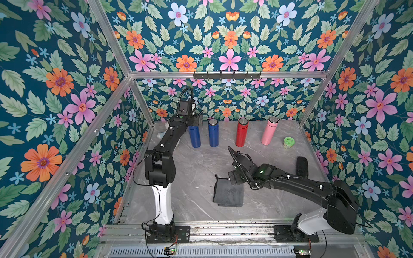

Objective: Wipe the surface of the thermos
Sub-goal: Pick up the thermos from the center of the board.

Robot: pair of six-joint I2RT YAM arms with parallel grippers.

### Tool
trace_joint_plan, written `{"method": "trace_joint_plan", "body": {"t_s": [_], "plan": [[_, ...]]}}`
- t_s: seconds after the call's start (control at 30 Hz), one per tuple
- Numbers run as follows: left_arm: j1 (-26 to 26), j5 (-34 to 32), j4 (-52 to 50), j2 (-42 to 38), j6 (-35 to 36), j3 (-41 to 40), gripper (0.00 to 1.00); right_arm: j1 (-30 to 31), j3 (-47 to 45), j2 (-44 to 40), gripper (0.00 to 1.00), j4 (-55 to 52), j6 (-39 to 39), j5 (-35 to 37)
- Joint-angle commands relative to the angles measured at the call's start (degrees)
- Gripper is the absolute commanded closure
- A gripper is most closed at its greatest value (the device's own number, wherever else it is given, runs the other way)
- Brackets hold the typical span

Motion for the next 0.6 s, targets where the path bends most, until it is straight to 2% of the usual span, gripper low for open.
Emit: {"method": "trace_joint_plan", "body": {"t_s": [0.0,0.27,0.57], "plan": [[0.0,0.2,-3.3,-0.8,0.5,-2.9,0.01,0.3,0.6,0.9,0.01,-1.3,1.9,-0.3],[-0.2,1.0,-4.1,-1.7,0.5,-2.8,0.01,1.1,1.9,1.9,0.01,-2.7,2.6,0.1],[-0.2,-0.1,0.5,-4.0,0.5,-5.5,0.01,1.6,2.3,1.9,0.01,-3.7,2.9,0.5]]}}
